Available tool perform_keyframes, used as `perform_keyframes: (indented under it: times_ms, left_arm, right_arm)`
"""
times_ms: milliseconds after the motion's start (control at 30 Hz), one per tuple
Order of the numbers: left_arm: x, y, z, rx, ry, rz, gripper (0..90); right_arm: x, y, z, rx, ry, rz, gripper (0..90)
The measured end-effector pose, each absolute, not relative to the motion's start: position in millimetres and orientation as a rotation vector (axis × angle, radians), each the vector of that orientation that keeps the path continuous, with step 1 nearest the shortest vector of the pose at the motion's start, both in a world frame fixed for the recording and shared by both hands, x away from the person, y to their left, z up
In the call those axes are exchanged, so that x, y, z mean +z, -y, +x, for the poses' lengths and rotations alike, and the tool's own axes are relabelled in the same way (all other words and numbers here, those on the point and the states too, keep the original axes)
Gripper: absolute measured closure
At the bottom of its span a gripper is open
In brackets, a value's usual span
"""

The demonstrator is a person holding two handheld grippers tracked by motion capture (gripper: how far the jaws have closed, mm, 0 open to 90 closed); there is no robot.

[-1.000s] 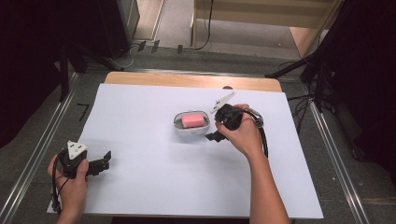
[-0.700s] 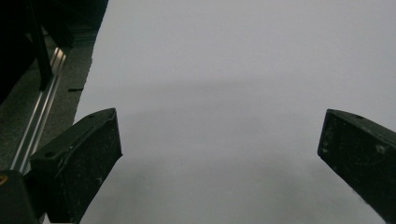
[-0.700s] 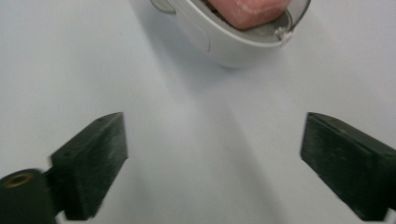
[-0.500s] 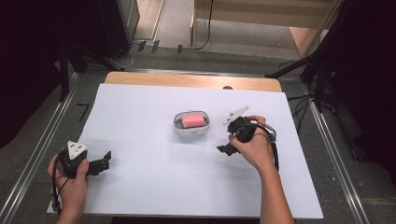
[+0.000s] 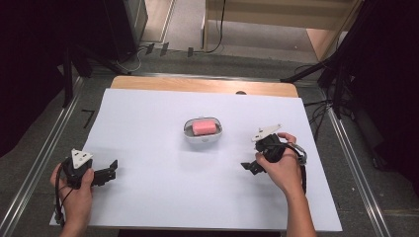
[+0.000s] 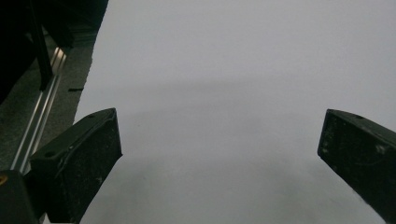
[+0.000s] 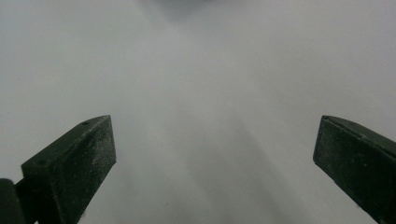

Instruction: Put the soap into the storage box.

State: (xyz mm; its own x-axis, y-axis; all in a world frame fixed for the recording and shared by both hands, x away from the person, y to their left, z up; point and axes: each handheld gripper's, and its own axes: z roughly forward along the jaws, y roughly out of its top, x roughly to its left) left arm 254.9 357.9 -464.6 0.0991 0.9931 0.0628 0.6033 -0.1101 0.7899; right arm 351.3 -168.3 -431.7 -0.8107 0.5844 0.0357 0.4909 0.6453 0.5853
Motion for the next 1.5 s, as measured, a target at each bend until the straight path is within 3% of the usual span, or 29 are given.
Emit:
perform_keyframes:
  times_ms: [1500]
  left_arm:
    - [-464.7, -356.5, 254.4, 0.848, -1.562, 1.788, 0.1]
  right_arm:
    - [-475.0, 265.4, 278.6, 1.166, -2.369, 1.169, 0.0]
